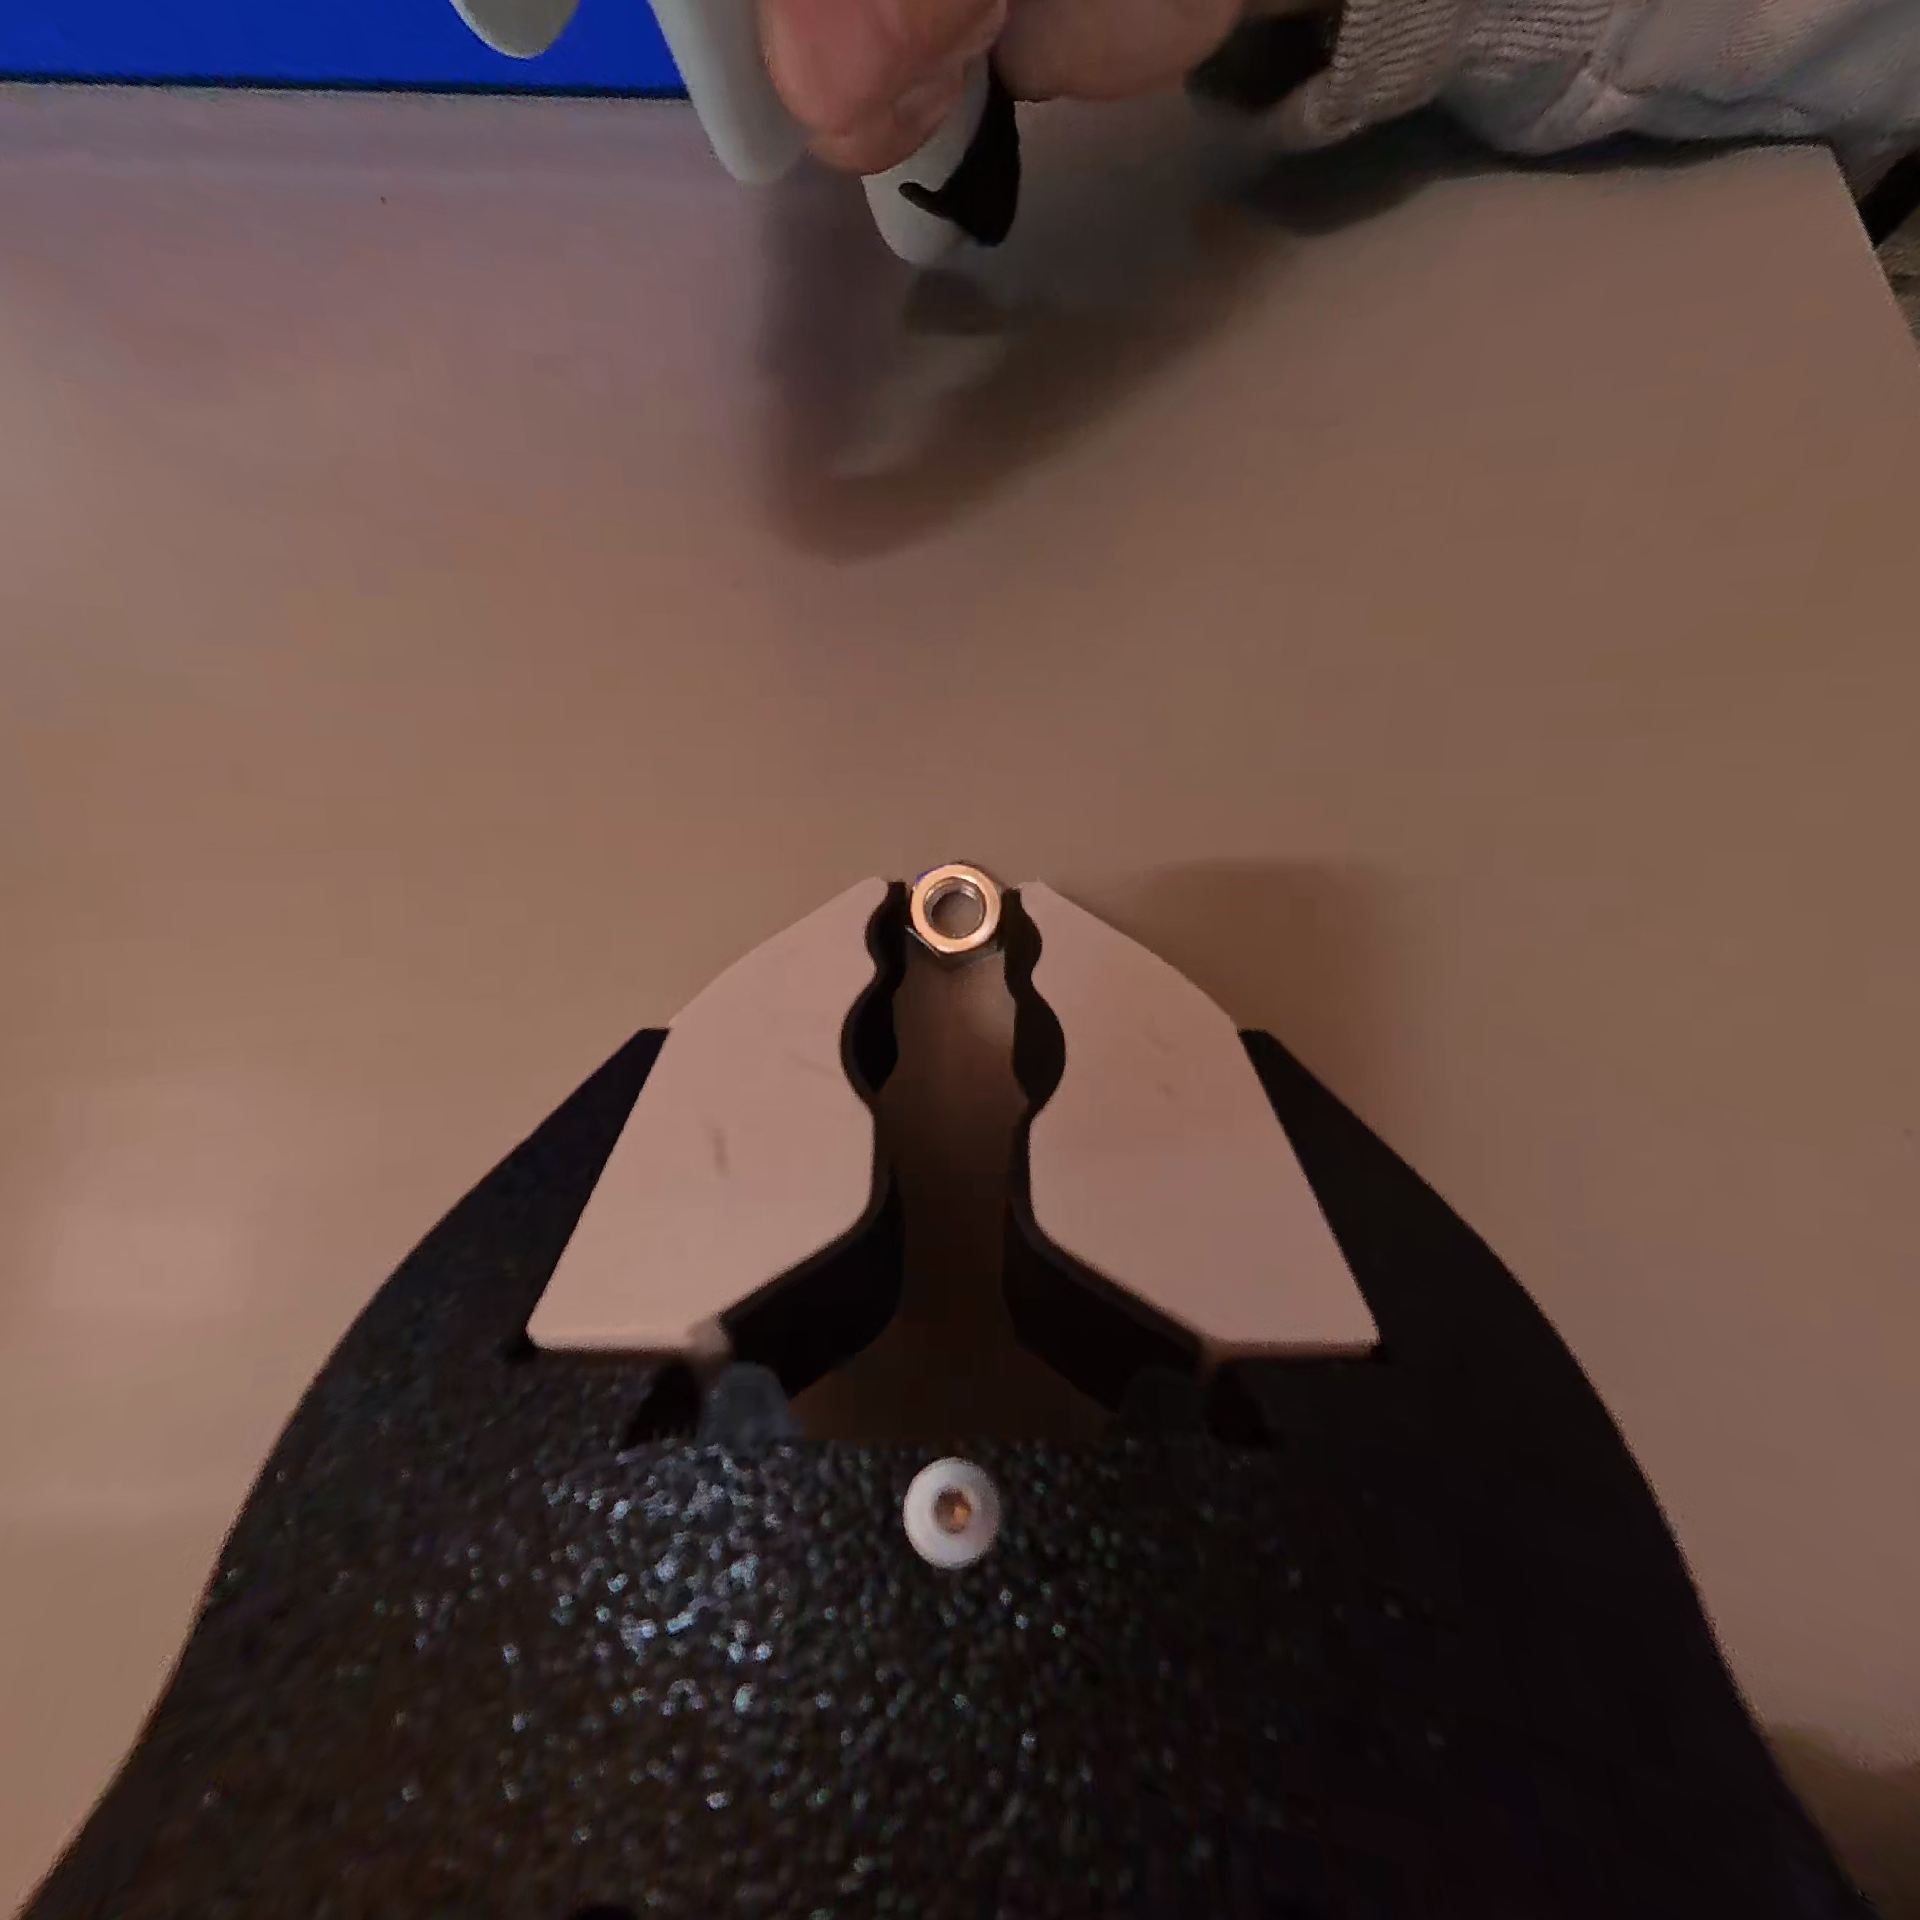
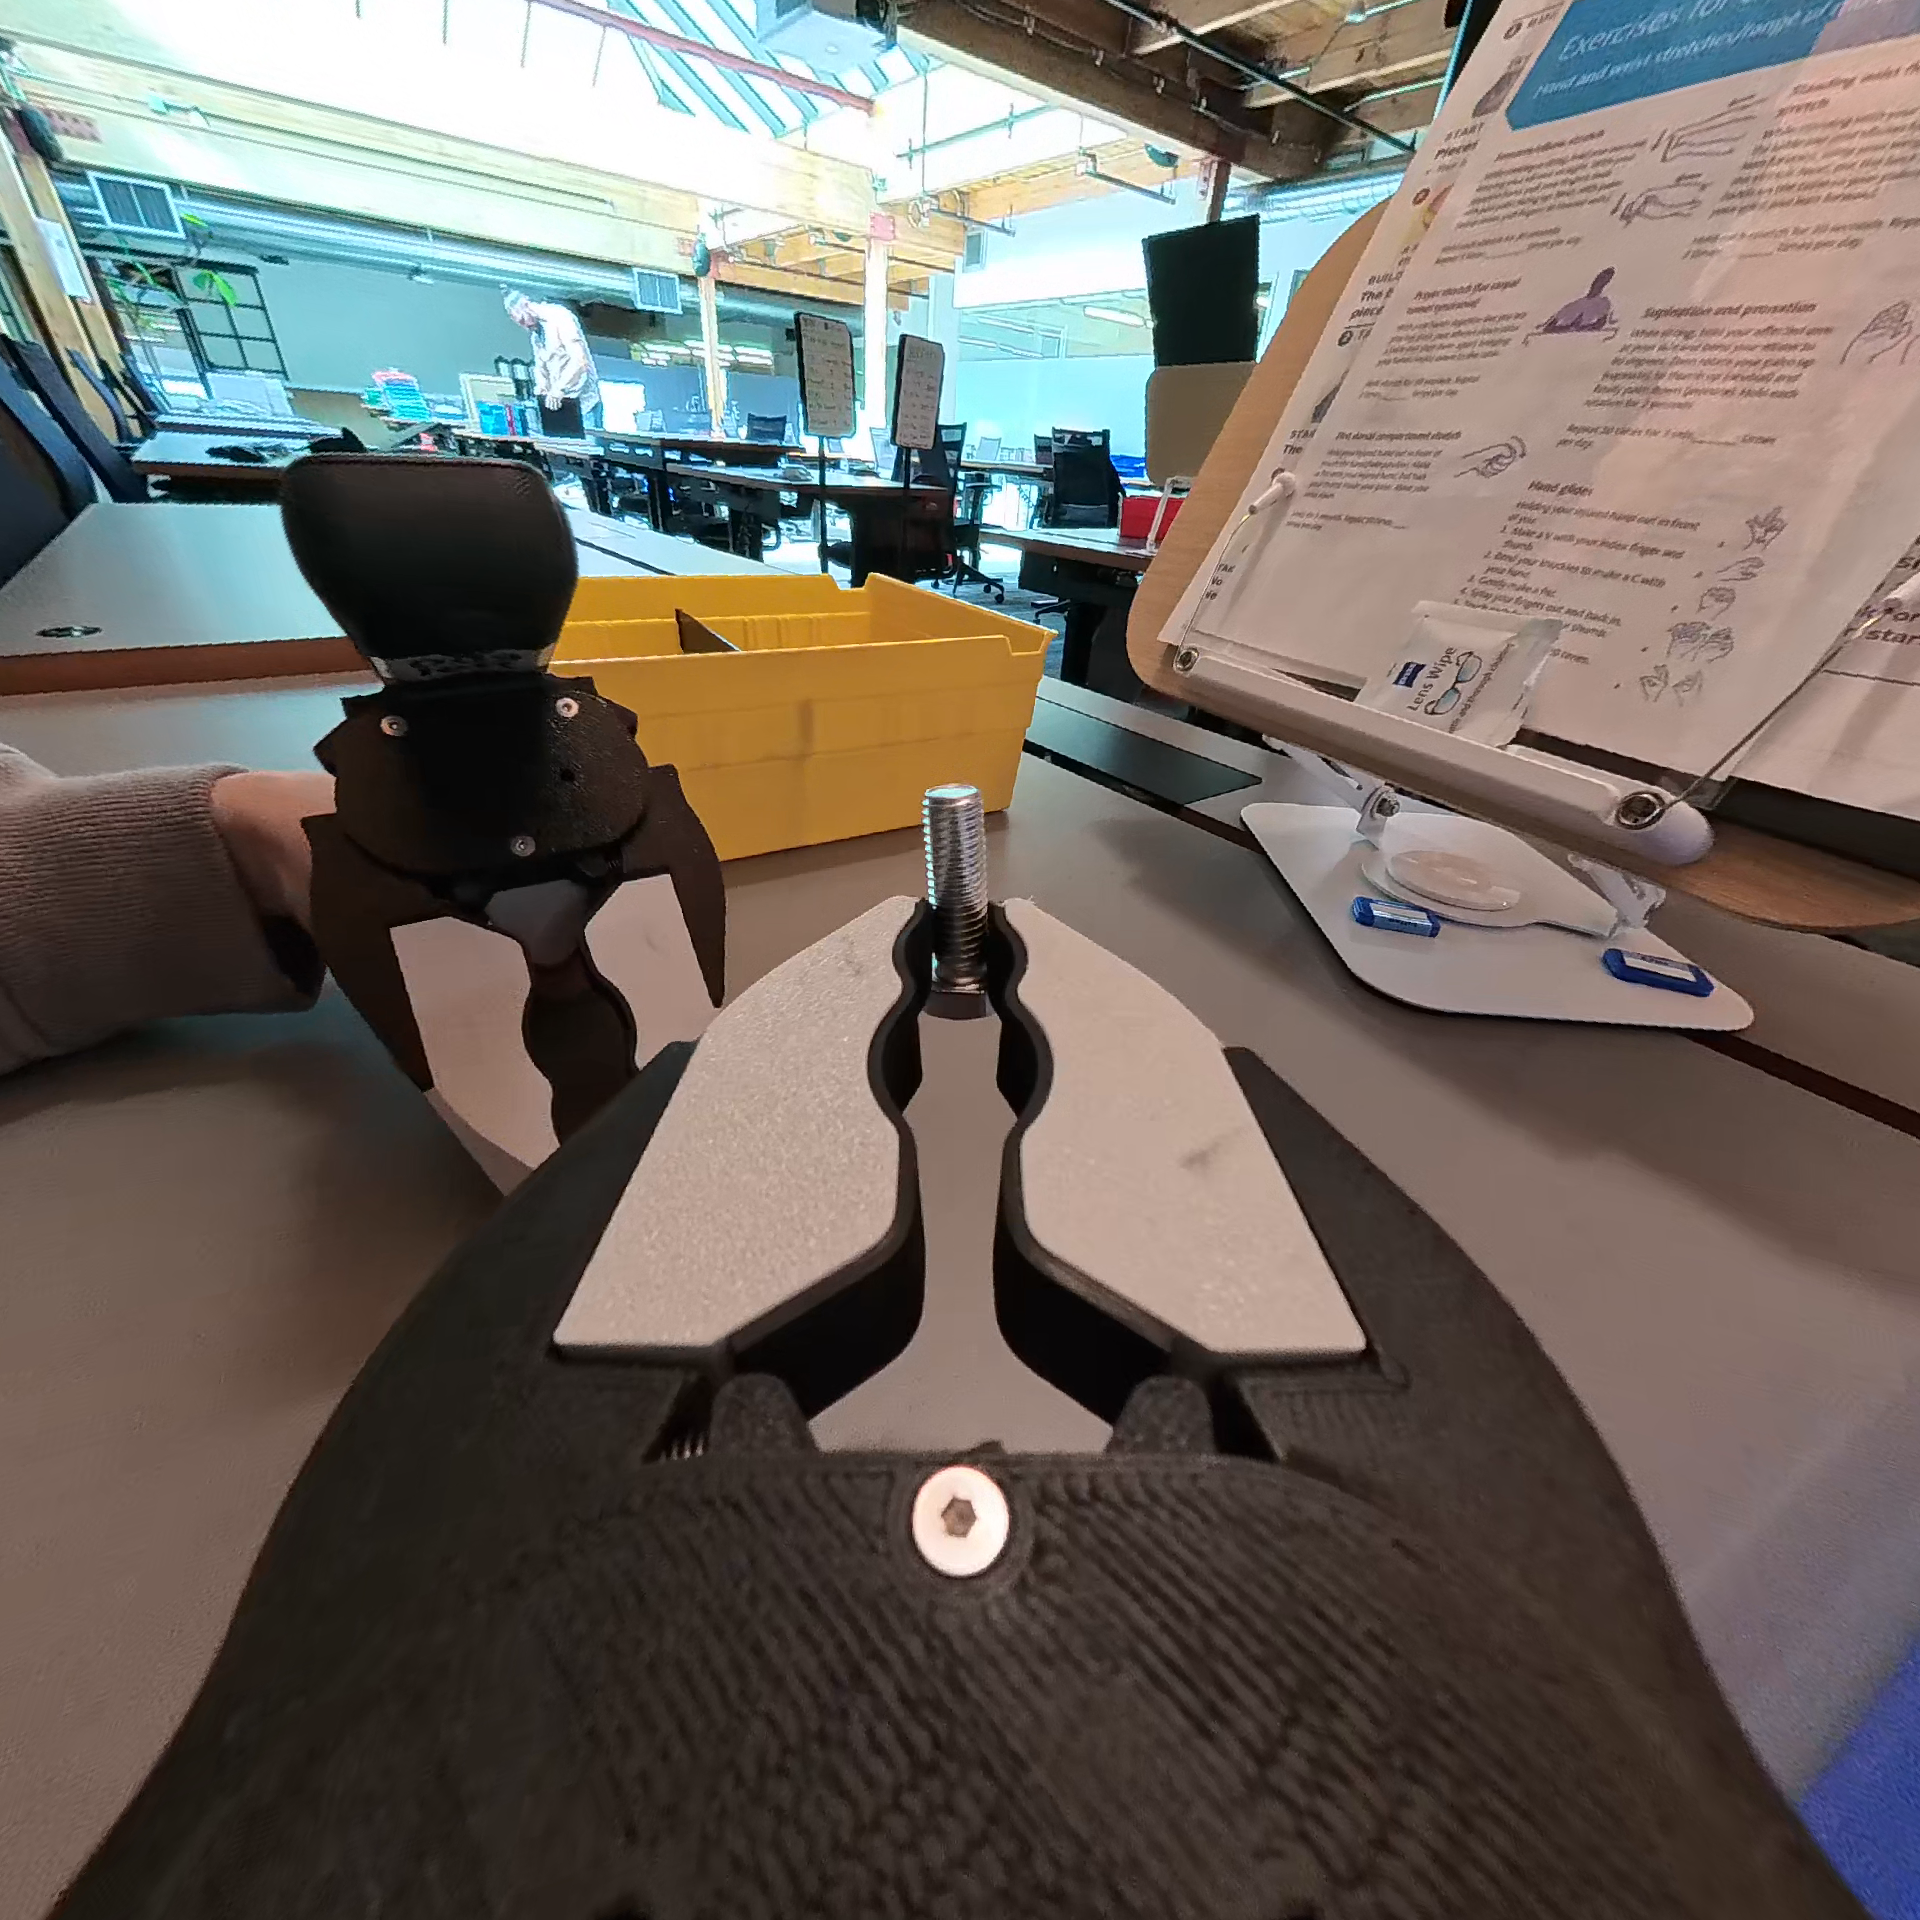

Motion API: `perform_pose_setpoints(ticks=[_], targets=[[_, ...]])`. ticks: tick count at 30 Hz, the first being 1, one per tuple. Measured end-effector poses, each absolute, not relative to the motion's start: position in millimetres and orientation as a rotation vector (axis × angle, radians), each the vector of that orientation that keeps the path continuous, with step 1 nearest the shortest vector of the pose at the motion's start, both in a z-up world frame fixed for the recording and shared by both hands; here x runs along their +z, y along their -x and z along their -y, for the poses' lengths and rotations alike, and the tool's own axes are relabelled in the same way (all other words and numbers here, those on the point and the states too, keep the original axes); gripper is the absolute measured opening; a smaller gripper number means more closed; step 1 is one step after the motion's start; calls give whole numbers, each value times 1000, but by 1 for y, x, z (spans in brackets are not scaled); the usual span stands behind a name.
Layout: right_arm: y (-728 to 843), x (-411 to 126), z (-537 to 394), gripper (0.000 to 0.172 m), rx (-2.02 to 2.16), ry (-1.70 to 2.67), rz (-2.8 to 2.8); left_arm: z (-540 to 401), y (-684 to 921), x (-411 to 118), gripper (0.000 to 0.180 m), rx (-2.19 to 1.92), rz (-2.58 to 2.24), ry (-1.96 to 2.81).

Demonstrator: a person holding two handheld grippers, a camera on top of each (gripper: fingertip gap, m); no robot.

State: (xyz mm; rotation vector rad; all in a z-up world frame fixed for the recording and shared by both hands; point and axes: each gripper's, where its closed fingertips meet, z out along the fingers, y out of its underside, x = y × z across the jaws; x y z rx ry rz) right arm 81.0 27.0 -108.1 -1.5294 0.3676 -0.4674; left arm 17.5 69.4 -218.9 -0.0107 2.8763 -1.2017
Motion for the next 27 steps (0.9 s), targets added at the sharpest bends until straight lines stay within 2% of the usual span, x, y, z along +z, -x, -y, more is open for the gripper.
perform_pose_setpoints(ticks=[4,10,14,20,27], targets=[[-80,-108,-27,9,-466,1532,-360,-70,-26,-206,16,-1221,-2796,57],[-76,-105,-31,9,-441,1511,-354,-61,-45,-121,17,-1257,-2675,120],[-71,-103,-38,9,-379,1474,-347,-45,-55,-85,17,-1257,-2639,4],[-69,-102,-40,9,-330,1446,-351,-34,-62,-69,17,-1309,-2606,-61],[-67,-106,-46,9,-338,1481,-327,-31,-60,-81,17,-1270,-2655,-76]])
